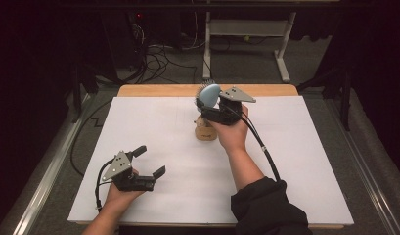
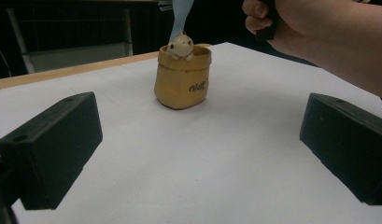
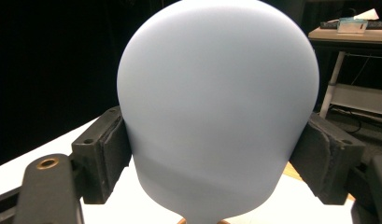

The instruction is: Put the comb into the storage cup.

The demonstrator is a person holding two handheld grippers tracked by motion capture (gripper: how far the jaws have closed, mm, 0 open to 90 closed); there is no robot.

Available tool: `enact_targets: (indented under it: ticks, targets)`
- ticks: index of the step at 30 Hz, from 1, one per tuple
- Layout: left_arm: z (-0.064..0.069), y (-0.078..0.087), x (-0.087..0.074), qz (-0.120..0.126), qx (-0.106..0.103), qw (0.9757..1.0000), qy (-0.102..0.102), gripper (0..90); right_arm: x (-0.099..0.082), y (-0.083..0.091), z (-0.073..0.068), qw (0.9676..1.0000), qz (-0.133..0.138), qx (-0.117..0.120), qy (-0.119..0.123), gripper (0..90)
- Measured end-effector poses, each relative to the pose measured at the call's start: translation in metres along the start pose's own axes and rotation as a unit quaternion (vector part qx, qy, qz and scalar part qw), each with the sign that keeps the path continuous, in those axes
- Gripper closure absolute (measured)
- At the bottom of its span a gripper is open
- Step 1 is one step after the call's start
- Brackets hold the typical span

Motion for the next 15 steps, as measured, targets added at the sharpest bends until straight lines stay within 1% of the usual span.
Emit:
enact_targets:
  ticks: [5, 7, 15]
  targets:
    - [-0.0004, 0.0005, 0.0000, 0.000, 0.000, 1.0000, 0.000, 0.0, -0.0014, -0.0009, 0.0003, 1.0000, -0.003, 0.000, 0.001, 20.6]
    - [-0.0007, 0.0005, 0.0000, 0.001, 0.001, 1.0000, 0.002, 0.0, -0.0015, -0.0009, -0.0002, 1.0000, -0.004, 0.002, 0.006, 20.6]
    - [0.0001, -0.0001, -0.0003, 0.000, -0.002, 1.0000, 0.002, 0.0, -0.0011, 0.0005, -0.0004, 0.9999, -0.010, 0.000, 0.004, 20.3]
Point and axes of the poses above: each handheld gripper's, and its own axes: y roughly backward along the jaws, x roughly out of its top, z roughly to its right, the point moved 5 cm from there along -y, roughly forward along the jaws, and after that the axes turned 13 degrees about -y, right-handed, at the moved point
